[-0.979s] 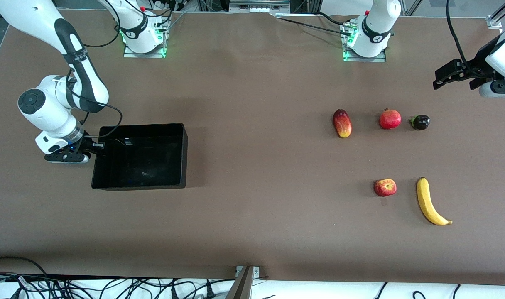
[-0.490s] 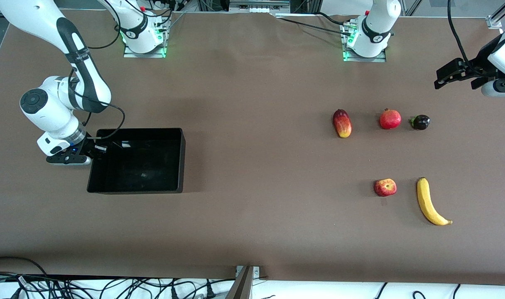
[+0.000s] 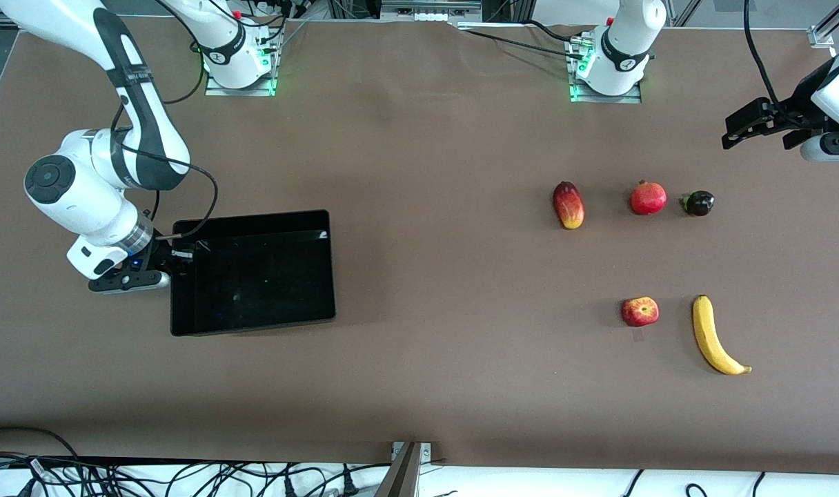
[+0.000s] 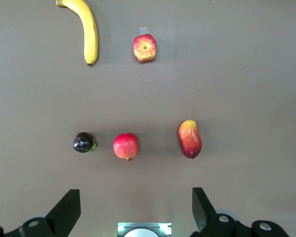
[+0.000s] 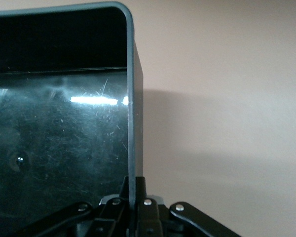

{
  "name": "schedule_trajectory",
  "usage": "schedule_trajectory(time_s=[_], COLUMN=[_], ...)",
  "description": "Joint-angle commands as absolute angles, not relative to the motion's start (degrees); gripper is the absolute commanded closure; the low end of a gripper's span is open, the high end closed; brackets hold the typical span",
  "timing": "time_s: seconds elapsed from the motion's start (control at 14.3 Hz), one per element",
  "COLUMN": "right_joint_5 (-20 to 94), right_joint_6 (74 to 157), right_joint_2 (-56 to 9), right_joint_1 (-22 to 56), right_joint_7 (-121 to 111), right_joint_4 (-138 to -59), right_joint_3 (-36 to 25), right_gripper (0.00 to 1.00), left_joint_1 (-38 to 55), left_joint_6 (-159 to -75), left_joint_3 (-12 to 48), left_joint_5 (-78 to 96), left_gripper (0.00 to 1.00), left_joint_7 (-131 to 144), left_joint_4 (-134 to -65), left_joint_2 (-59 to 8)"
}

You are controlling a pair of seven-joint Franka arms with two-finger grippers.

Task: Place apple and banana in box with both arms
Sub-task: 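Grip the box rim with the right gripper and drag it toward the fruit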

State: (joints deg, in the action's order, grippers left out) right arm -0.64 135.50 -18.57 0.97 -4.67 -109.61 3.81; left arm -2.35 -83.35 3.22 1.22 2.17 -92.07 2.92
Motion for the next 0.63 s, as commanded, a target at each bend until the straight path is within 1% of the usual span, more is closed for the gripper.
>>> schedule_trajectory(time_s=[0.0, 0.07, 0.21, 0.35, 0.56], right_joint_5=[3.58, 5.78, 6.33, 5.54, 2.82], right_joint_6=[126.06, 124.99, 125.15, 125.33, 125.42], right_joint_2=[-18.28, -18.46, -19.24, -22.13, -28.89], right_joint_1=[5.34, 7.62, 13.07, 19.21, 27.14], right_joint_7=[-1.95, 0.42, 9.62, 16.85, 23.86], right_joint_4=[-101.71, -100.04, -98.09, -95.81, -89.67], right_joint_3=[4.75, 4.92, 4.92, 4.92, 4.48], right_gripper=[1.00, 1.00, 1.00, 1.00, 1.00], left_joint_1=[-2.46, -2.46, -2.46, -2.46, -2.46], left_joint_6=[-82.18, -82.18, -82.18, -82.18, -82.18], left_joint_3=[3.16, 3.16, 3.16, 3.08, 2.99], left_joint_5=[2.20, 2.20, 2.02, 2.02, 1.93], left_gripper=[0.00, 0.00, 0.00, 0.00, 0.00], left_joint_7=[2.81, 2.81, 2.72, 2.37, 2.37], left_joint_4=[-89.82, -89.82, -89.82, -89.82, -89.91], left_joint_2=[1.76, 1.76, 1.76, 1.67, 1.58])
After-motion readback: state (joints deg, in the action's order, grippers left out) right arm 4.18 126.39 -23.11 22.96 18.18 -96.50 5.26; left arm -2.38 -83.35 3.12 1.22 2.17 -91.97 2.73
